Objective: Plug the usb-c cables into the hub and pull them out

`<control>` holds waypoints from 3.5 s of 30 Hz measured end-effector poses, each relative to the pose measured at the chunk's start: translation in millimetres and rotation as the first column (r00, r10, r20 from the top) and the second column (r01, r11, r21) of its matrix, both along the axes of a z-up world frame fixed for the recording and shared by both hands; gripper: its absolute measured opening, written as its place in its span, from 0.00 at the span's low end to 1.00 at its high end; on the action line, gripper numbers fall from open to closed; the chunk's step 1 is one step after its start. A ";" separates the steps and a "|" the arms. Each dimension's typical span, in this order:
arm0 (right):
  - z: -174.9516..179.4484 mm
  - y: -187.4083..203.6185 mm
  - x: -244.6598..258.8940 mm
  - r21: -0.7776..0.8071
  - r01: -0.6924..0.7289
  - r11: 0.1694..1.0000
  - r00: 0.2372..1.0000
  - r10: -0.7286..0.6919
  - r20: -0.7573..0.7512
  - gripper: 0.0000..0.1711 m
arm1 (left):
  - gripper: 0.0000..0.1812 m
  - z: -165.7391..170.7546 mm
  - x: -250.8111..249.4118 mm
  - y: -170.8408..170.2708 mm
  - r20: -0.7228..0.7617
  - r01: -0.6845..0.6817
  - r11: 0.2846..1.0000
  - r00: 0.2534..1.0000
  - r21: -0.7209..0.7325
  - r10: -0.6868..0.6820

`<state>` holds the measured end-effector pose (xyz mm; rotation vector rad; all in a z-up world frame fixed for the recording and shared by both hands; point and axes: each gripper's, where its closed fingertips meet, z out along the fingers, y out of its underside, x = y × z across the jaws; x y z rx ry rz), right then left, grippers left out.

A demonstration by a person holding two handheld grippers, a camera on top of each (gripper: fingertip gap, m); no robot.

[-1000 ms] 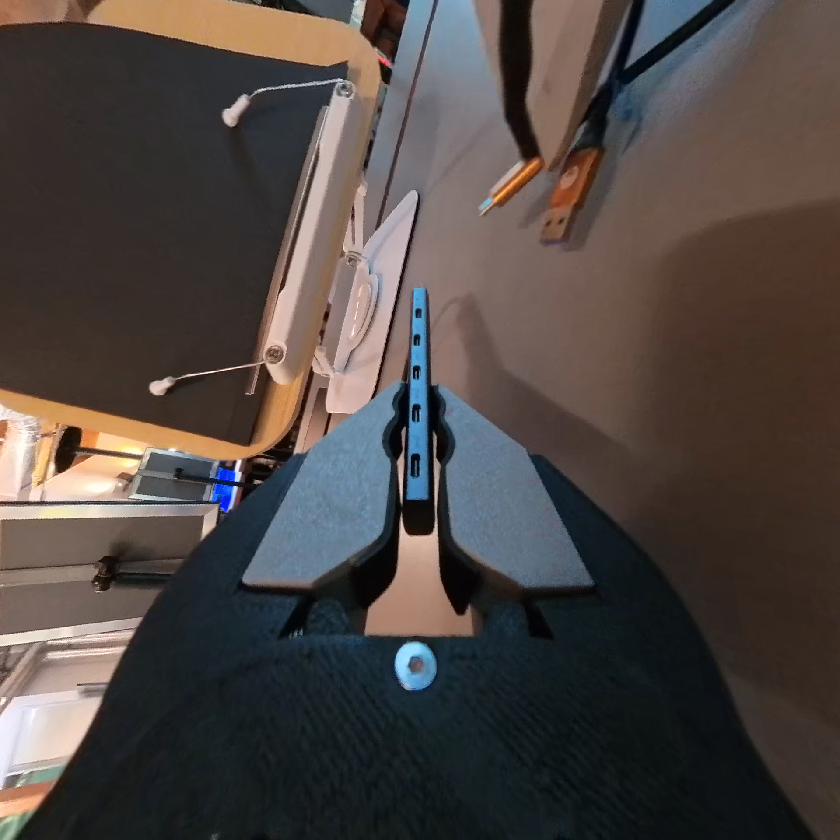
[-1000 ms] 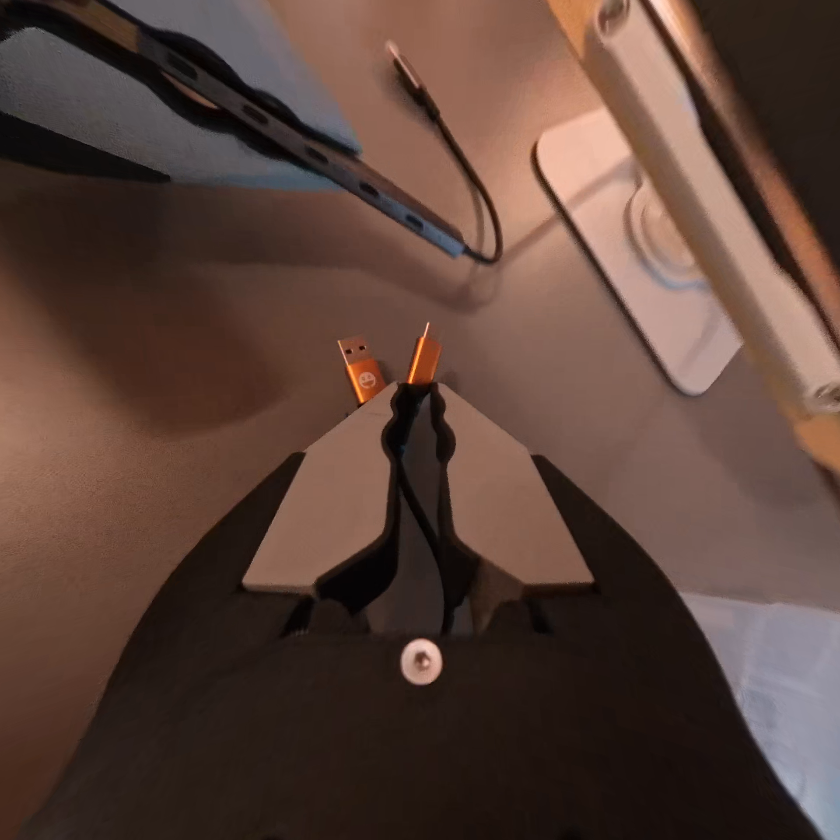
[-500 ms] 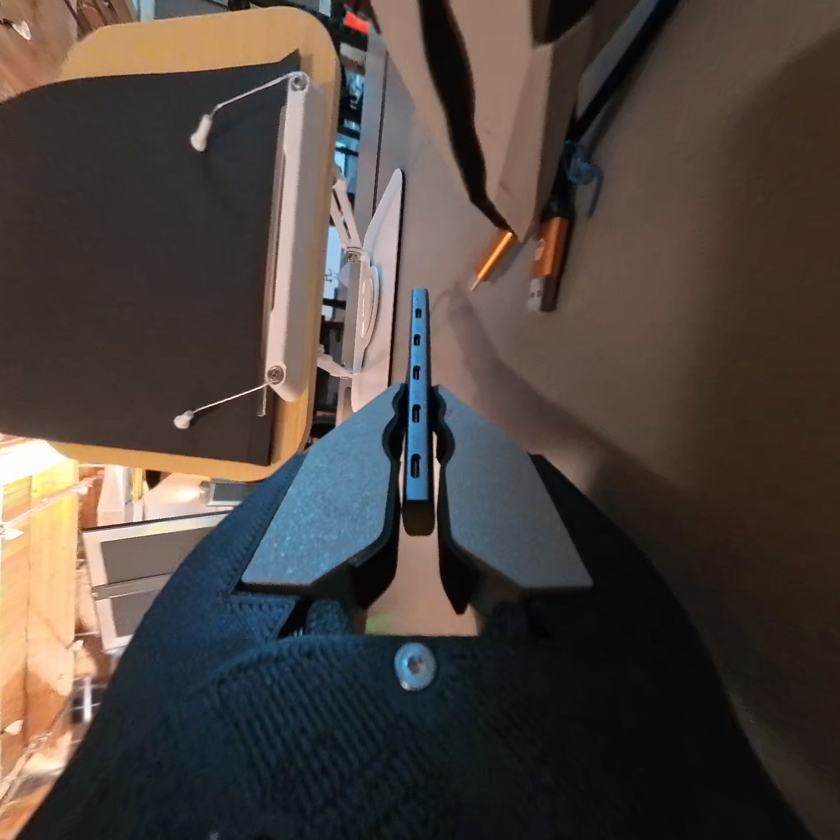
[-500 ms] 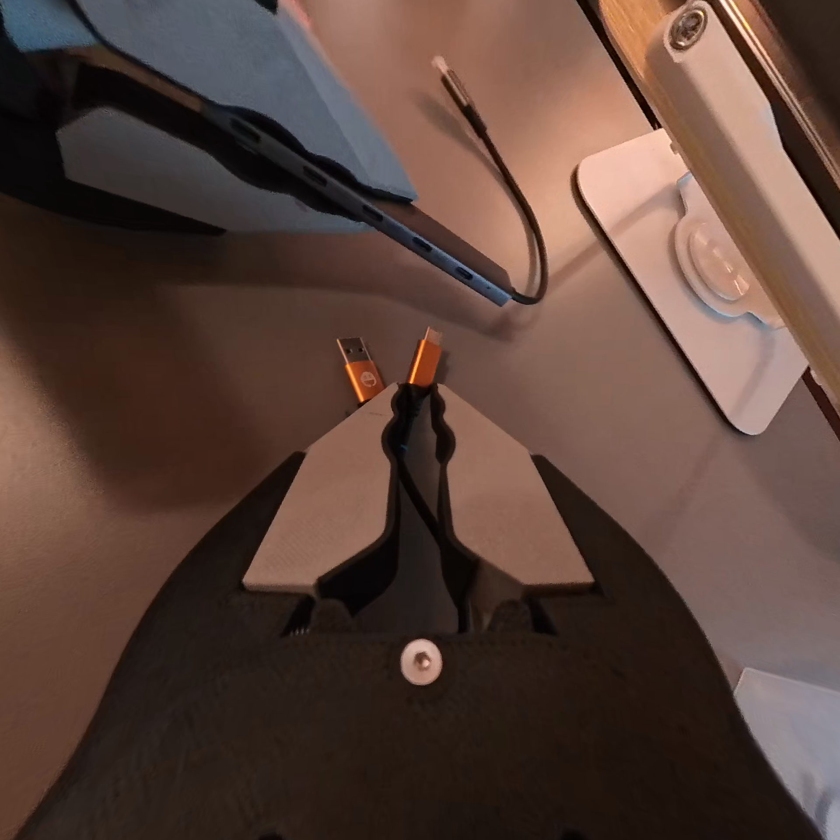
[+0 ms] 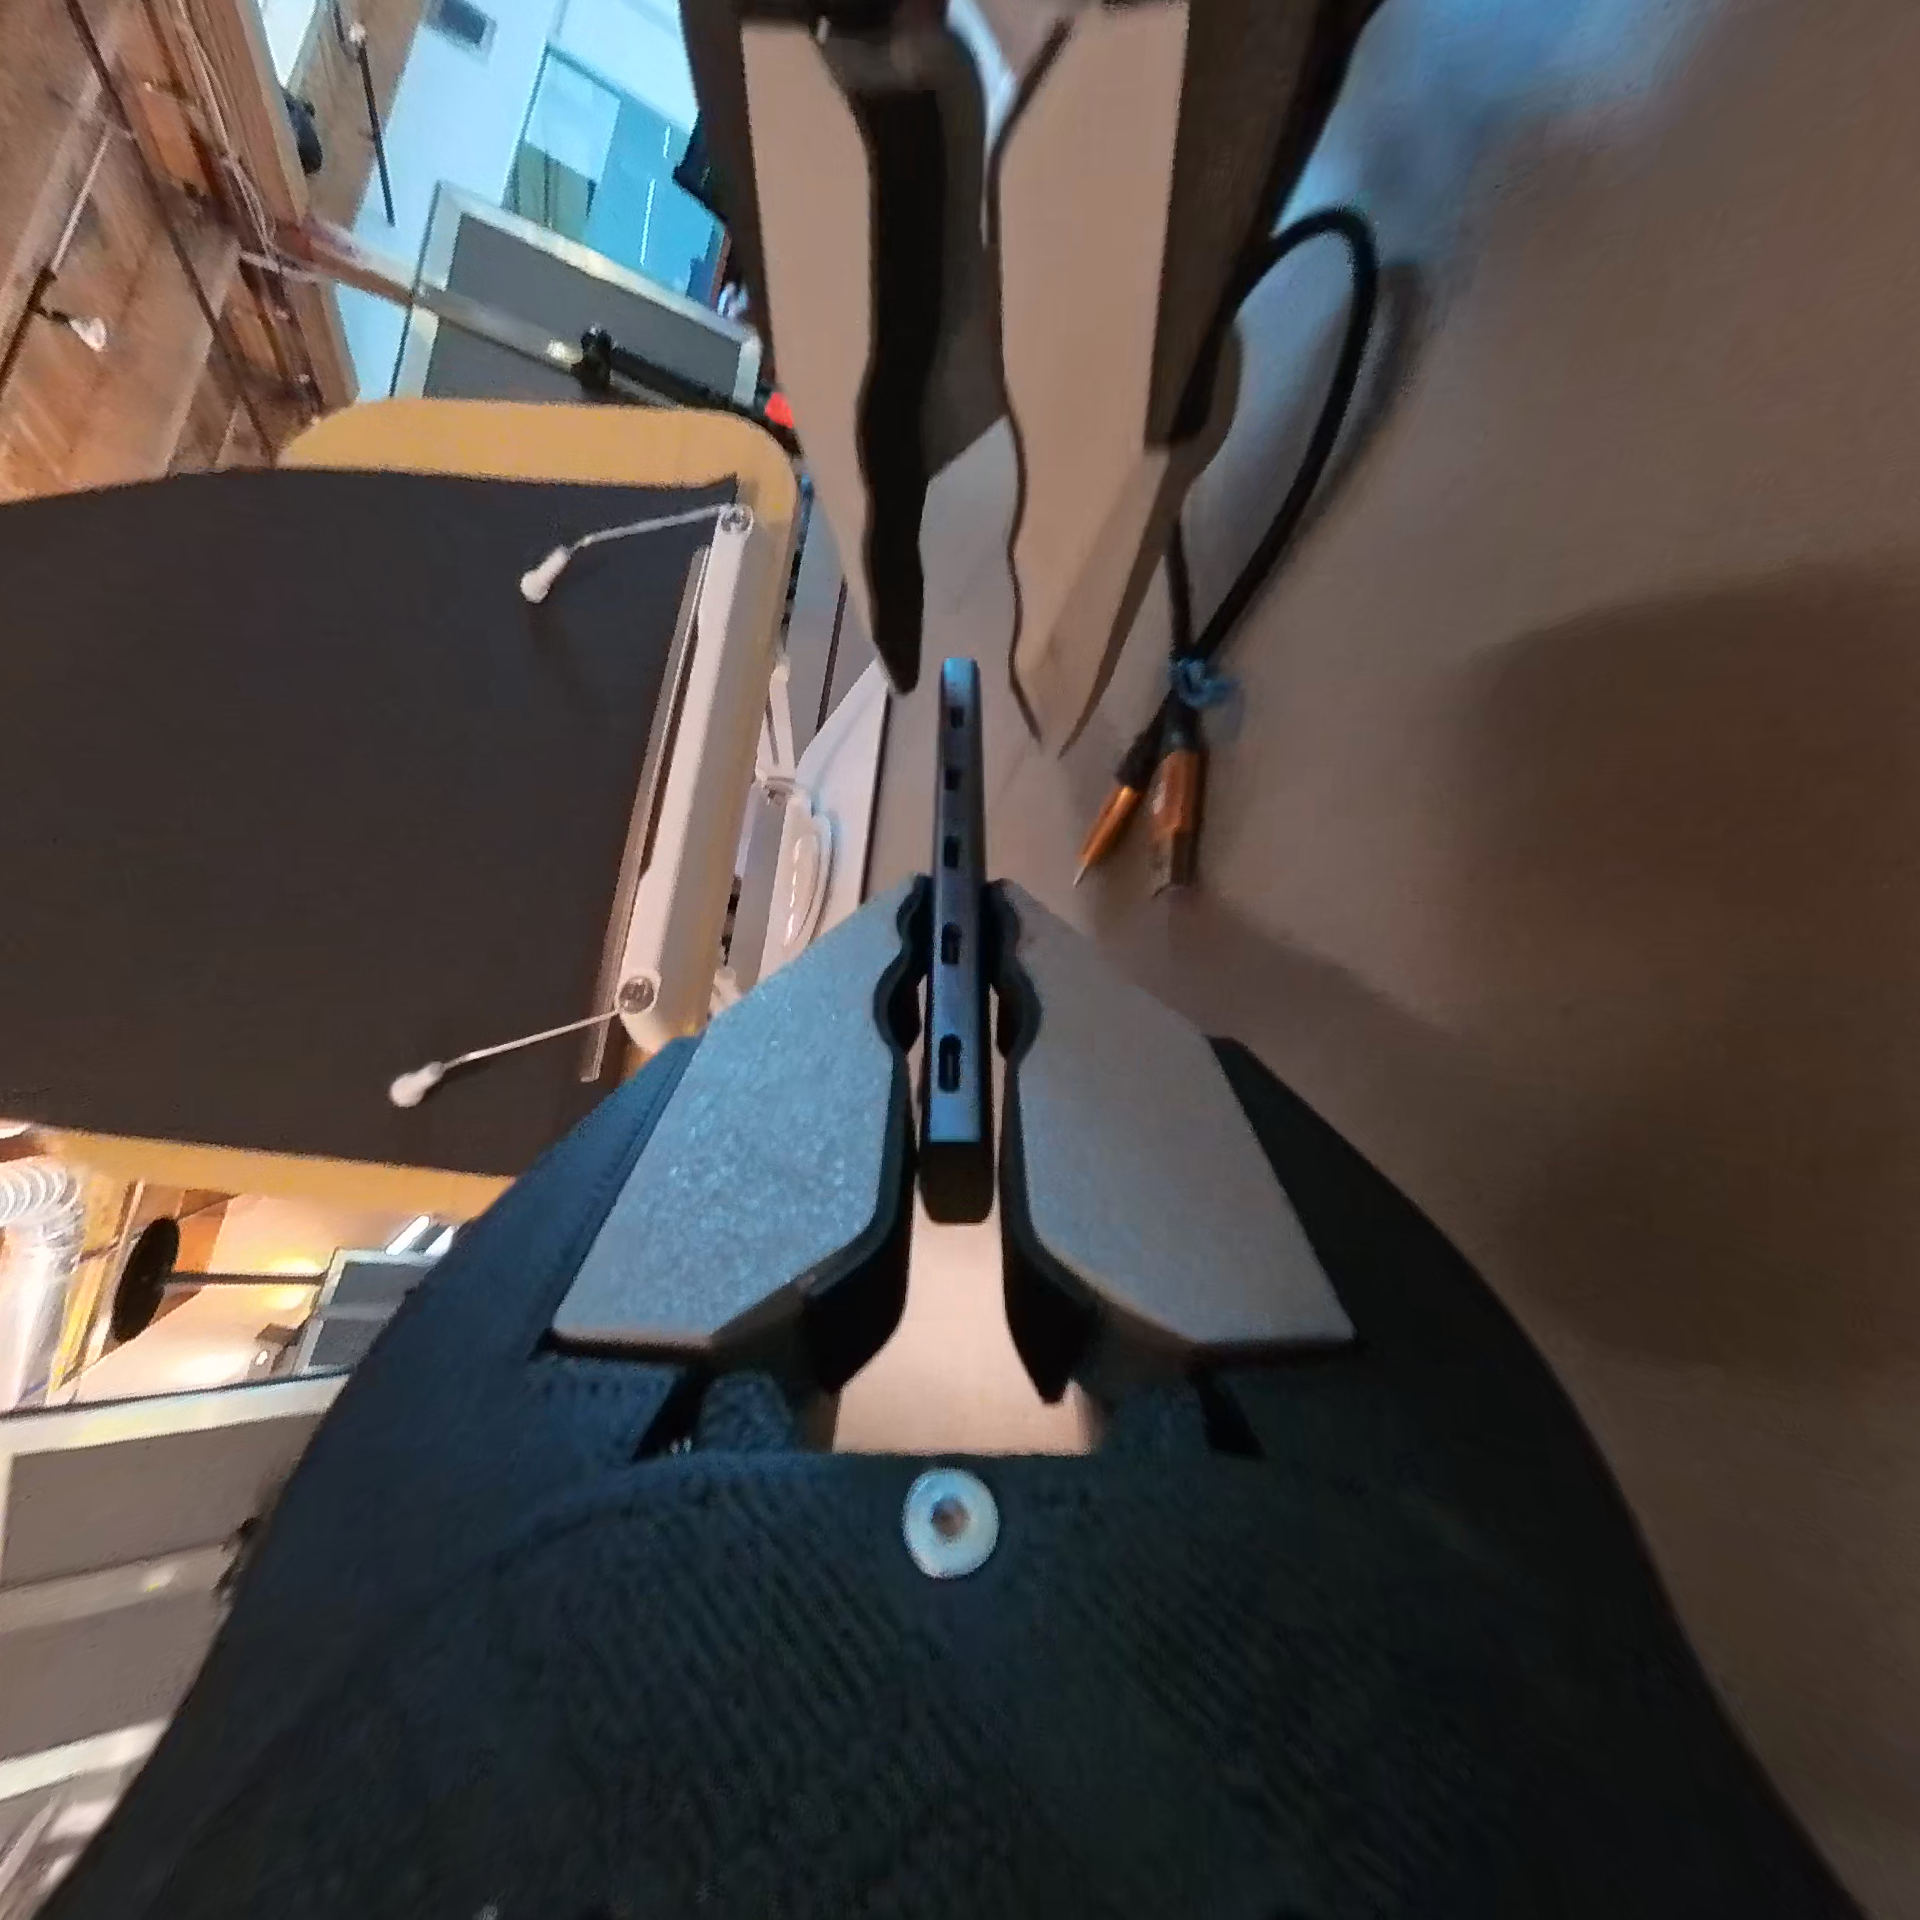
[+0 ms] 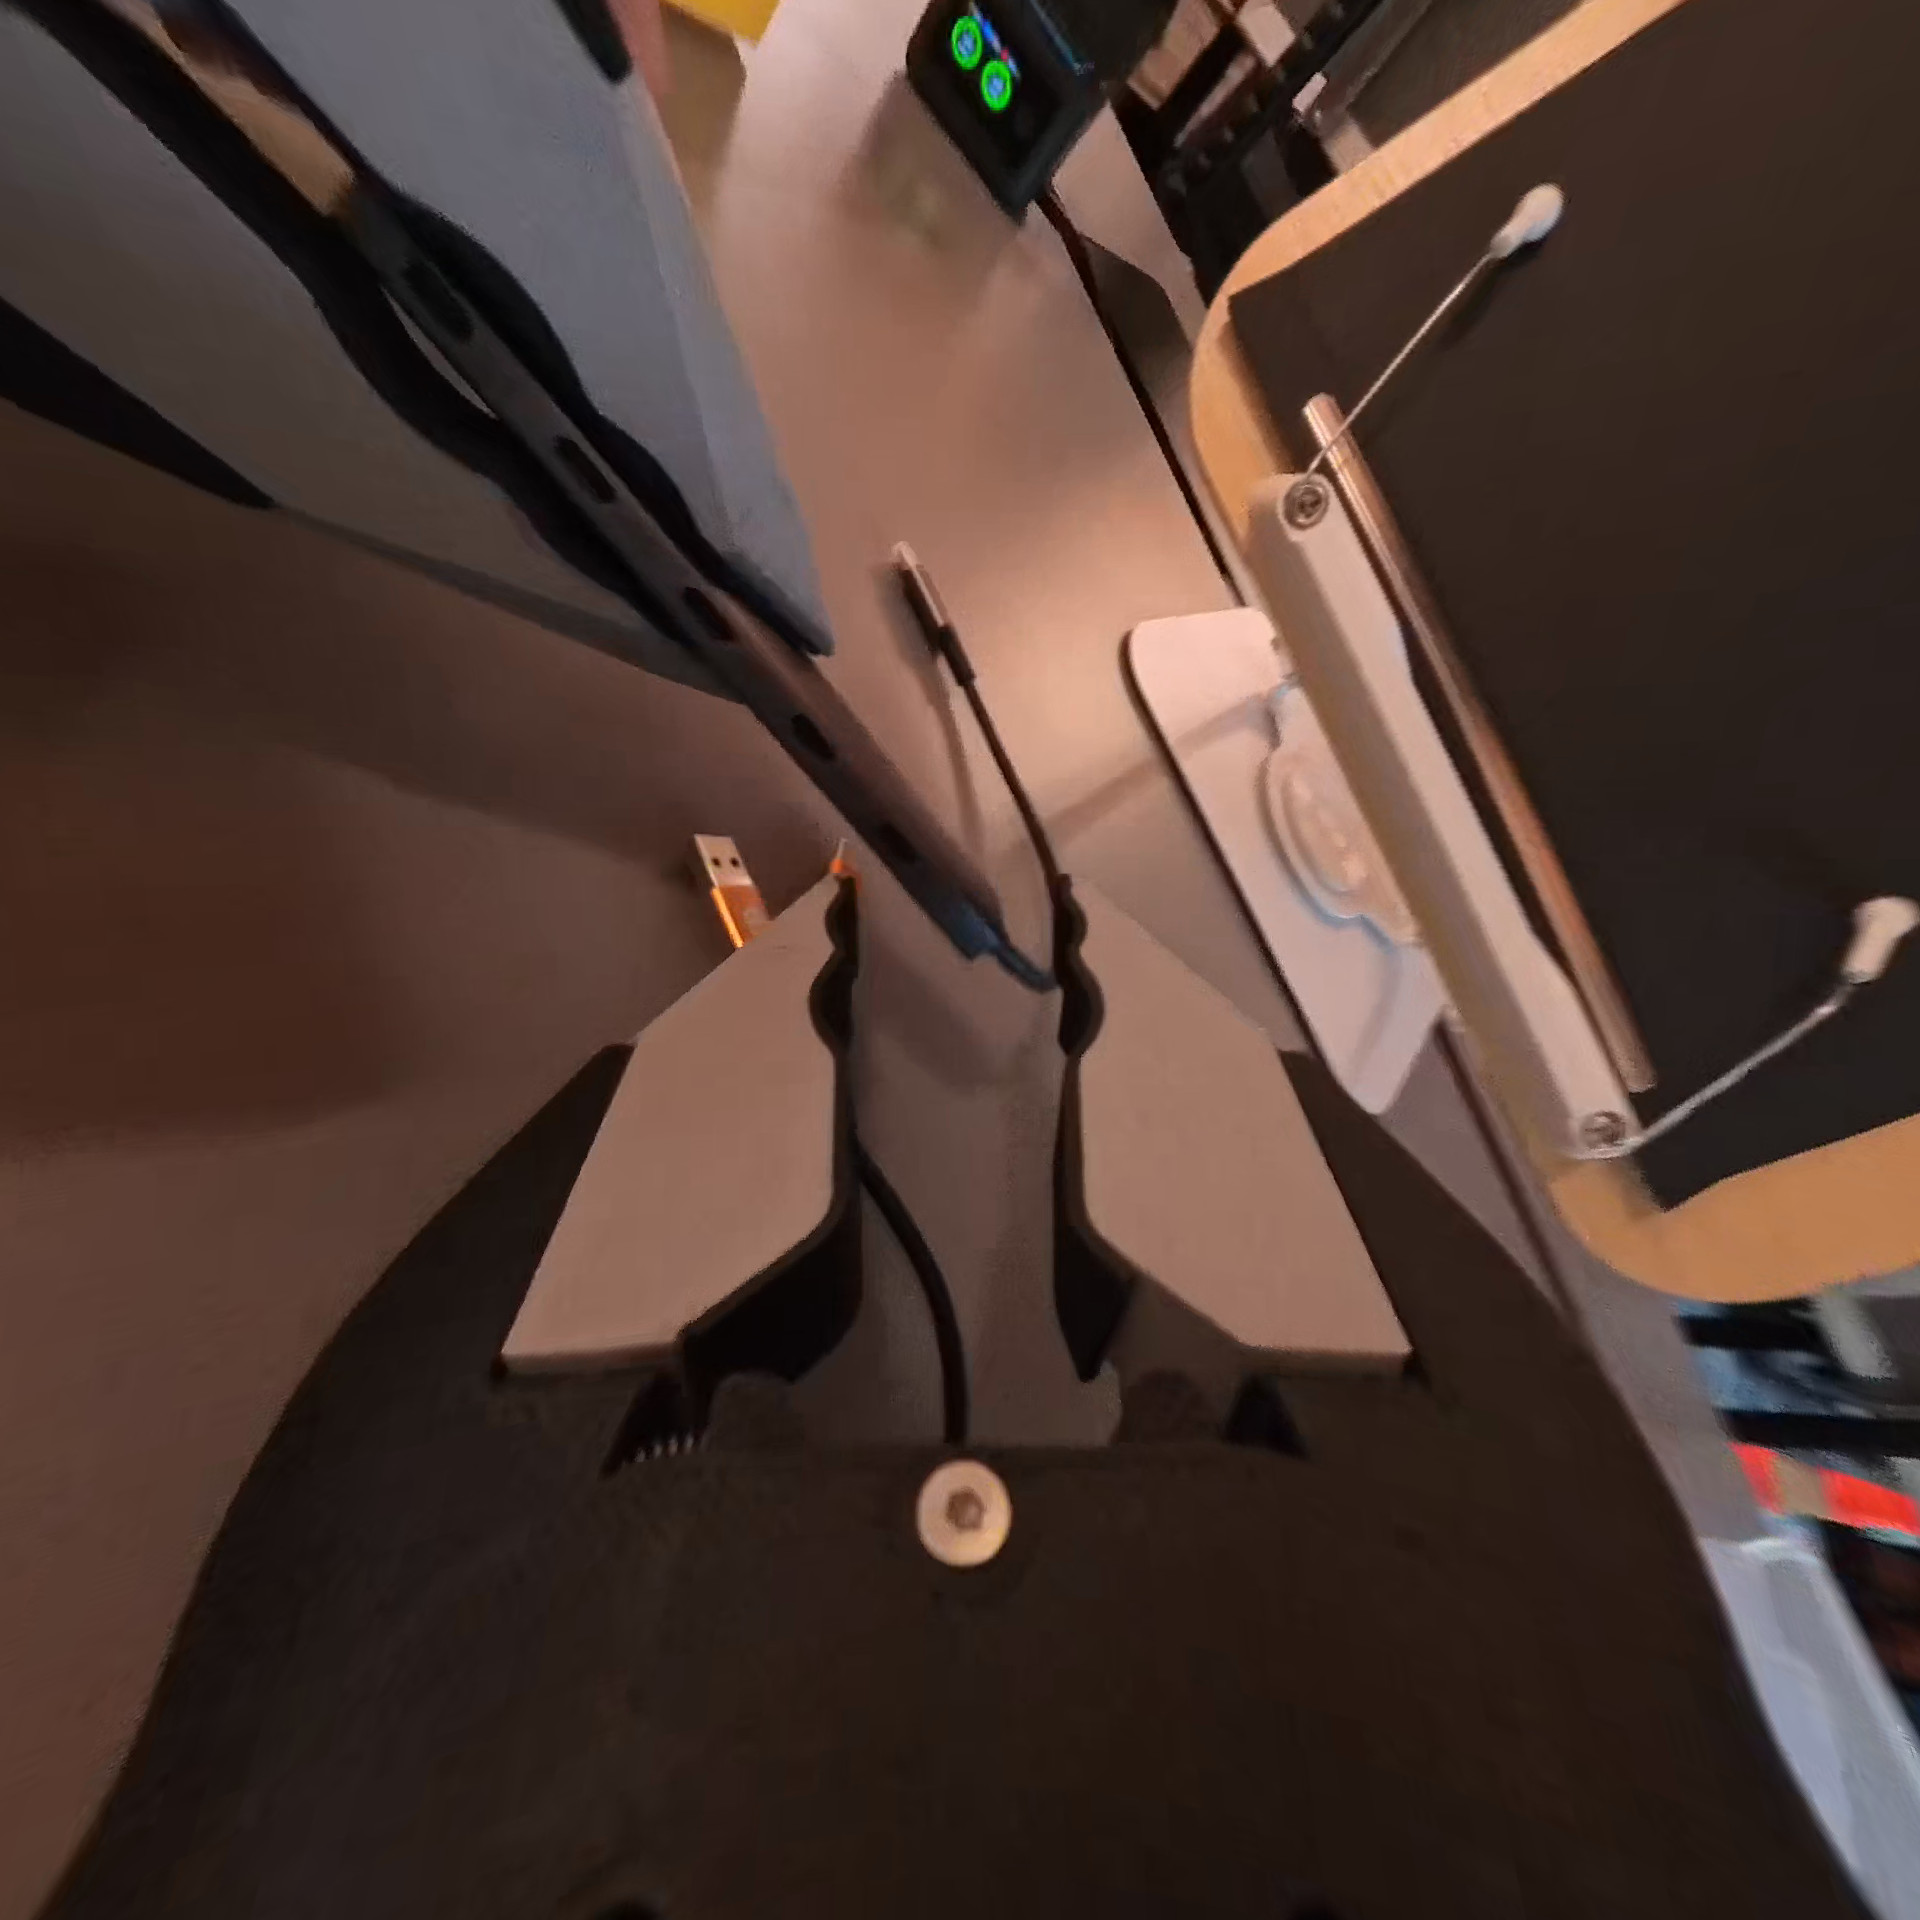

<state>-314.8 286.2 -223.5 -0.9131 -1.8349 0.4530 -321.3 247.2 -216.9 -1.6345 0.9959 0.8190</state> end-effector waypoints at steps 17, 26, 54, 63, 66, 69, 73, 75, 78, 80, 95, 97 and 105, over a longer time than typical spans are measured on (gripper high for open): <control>2.1 -28.1 -2.1 0.211 -0.194 0.958 0.975 0.213 -0.070 0.08 | 0.04 8.6 32.2 -3.6 0.104 0.102 0.994 0.989 0.030 -0.104; 4.0 -33.4 0.1 0.149 -0.242 0.959 0.963 0.256 -0.085 0.07 | 0.05 12.9 33.7 -6.6 0.128 0.122 0.992 0.984 0.036 -0.126; -36.6 15.7 8.5 -0.488 0.312 0.815 0.939 -0.188 0.288 0.18 | 0.04 -1.8 -50.1 11.9 -0.105 -0.228 0.973 0.967 0.046 0.232; -46.5 0.8 4.8 -0.507 0.272 0.818 0.939 -0.109 0.328 0.04 | 0.04 -4.9 -46.0 13.9 -0.133 -0.209 0.977 0.968 0.040 0.213; -46.6 -0.4 3.9 -0.492 0.258 0.831 0.940 -0.097 0.328 0.03 | 0.04 -8.7 -44.0 14.8 -0.177 -0.203 0.979 0.963 0.030 0.205; -44.4 -2.1 3.6 -0.474 0.228 0.851 0.946 -0.079 0.314 0.02 | 0.04 -9.7 -44.4 14.7 -0.204 -0.206 0.978 0.957 0.028 0.207; -32.0 -10.3 1.5 -0.422 0.157 0.893 0.967 -0.053 0.249 0.03 | 0.04 -9.6 -48.3 14.3 -0.237 -0.226 0.974 0.945 0.031 0.227; -25.3 -14.6 1.0 -0.387 0.135 0.912 0.973 -0.049 0.224 0.03 | 0.04 -12.9 -46.5 15.2 -0.257 -0.223 0.975 0.941 0.017 0.220; -15.3 -19.9 0.6 -0.349 0.113 0.930 0.981 -0.049 0.188 0.03 | 0.04 -15.3 -42.3 17.8 -0.325 -0.217 0.976 0.922 0.010 0.208; -15.8 -24.3 1.9 -0.346 0.112 0.931 0.978 -0.041 0.206 0.02 | 0.04 -14.9 -38.2 20.0 -0.393 -0.209 0.978 0.898 0.013 0.197; -11.5 -19.5 4.8 -0.266 0.147 0.953 0.976 -0.096 0.198 0.02 | 0.04 -12.6 -33.9 24.5 -0.480 -0.224 0.974 0.852 0.023 0.207; -11.3 -20.6 5.0 -0.270 0.139 0.953 0.976 -0.086 0.198 0.02 | 0.04 -13.0 -33.8 24.3 -0.477 -0.222 0.975 0.855 0.021 0.205; -11.6 -27.5 6.5 -0.269 0.066 0.961 0.982 -0.015 0.187 0.02 | 0.04 -10.0 -31.3 21.5 -0.436 -0.206 0.978 0.878 0.026 0.196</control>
